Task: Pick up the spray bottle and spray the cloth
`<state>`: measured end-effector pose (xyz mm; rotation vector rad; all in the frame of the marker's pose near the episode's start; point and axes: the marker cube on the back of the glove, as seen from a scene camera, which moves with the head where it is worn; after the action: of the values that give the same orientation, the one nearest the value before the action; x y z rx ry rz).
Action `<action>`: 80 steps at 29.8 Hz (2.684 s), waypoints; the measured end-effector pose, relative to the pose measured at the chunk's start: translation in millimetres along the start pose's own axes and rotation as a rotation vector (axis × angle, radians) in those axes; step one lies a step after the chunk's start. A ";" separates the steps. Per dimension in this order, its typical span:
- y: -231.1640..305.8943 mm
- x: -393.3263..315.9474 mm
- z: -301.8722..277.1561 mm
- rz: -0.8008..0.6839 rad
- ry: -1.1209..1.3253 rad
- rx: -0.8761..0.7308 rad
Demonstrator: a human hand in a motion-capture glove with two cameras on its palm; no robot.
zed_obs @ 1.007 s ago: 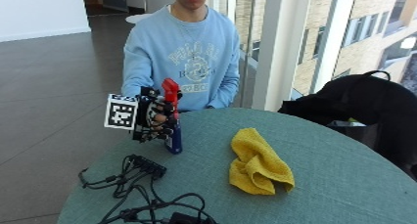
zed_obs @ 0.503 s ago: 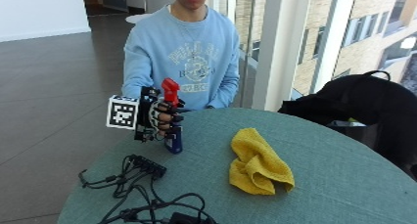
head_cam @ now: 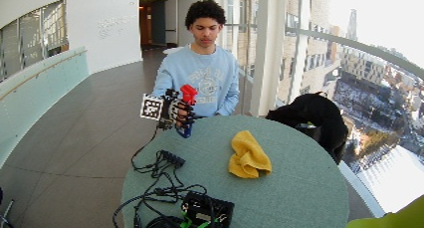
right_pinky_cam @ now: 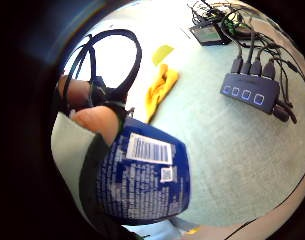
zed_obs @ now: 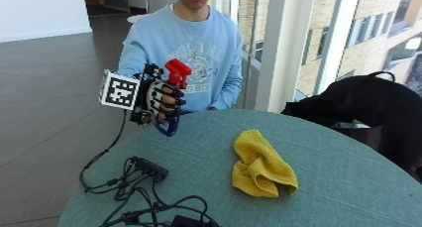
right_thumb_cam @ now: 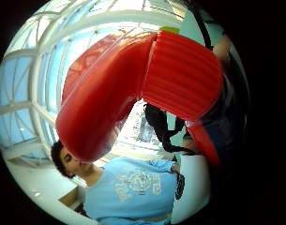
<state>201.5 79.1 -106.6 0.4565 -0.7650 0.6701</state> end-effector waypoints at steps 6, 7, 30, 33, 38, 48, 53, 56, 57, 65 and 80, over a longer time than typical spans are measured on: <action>-20.8 -17.7 7.5 0.024 0.055 -0.141; -25.3 -20.8 10.7 0.037 0.062 -0.157; -74.6 -0.7 85.0 0.270 0.272 -0.387; -74.8 4.6 85.8 0.284 0.291 -0.399; -74.6 8.3 87.3 0.295 0.297 -0.409; -73.0 9.2 88.7 0.297 0.318 -0.429; -74.0 8.2 87.7 0.305 0.316 -0.426; -74.3 7.9 86.9 0.303 0.319 -0.431; -74.2 7.8 86.9 0.302 0.322 -0.433; -72.4 6.9 87.5 0.298 0.336 -0.436; -72.1 3.5 91.6 0.301 0.337 -0.446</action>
<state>209.8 -25.2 -55.0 -0.1808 -0.6411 0.8037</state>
